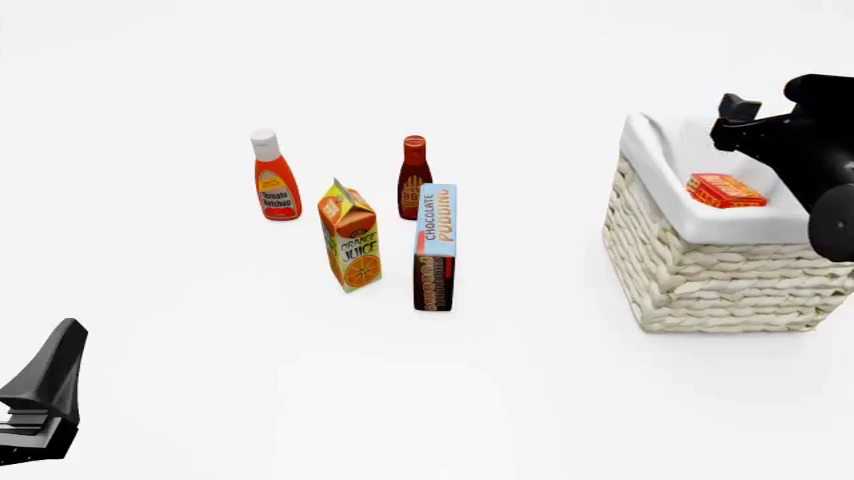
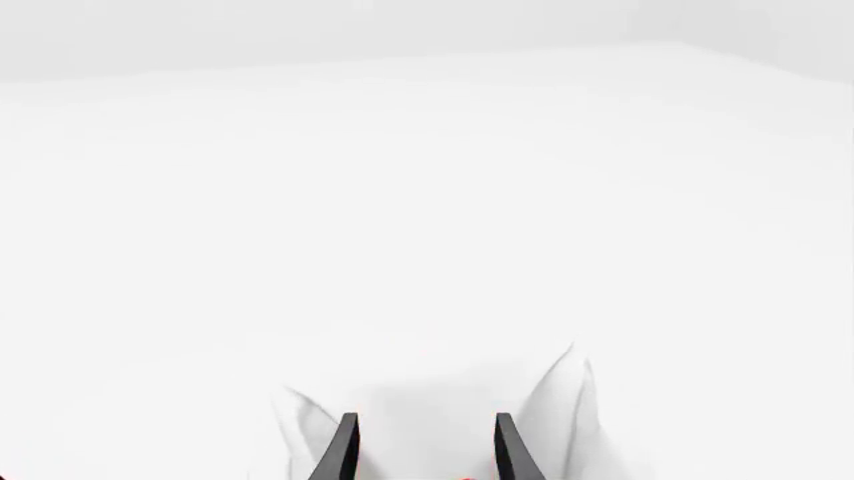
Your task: Pick the butter and place it in the basket.
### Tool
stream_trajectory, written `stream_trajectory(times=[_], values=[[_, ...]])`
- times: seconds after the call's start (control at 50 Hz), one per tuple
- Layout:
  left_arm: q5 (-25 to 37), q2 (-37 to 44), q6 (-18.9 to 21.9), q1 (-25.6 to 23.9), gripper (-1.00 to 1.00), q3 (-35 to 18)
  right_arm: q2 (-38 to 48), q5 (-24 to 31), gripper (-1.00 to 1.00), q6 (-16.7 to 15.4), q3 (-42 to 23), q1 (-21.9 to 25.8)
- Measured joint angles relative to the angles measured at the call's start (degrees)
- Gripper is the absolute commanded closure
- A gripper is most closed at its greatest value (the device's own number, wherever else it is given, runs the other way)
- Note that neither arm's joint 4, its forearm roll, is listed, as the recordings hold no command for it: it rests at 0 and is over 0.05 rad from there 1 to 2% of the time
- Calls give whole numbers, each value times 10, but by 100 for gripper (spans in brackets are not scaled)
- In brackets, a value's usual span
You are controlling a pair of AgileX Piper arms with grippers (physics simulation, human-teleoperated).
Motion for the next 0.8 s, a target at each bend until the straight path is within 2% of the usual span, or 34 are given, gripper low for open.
stream_trajectory(times=[0.4, 0.8], values=[[0, 0, 0, 0, -100, 0, -9, 3, -100, 4, 3, -2], [0, 0, 0, 0, -100, 0, -93, 58, -100, 2, 12, 7]])
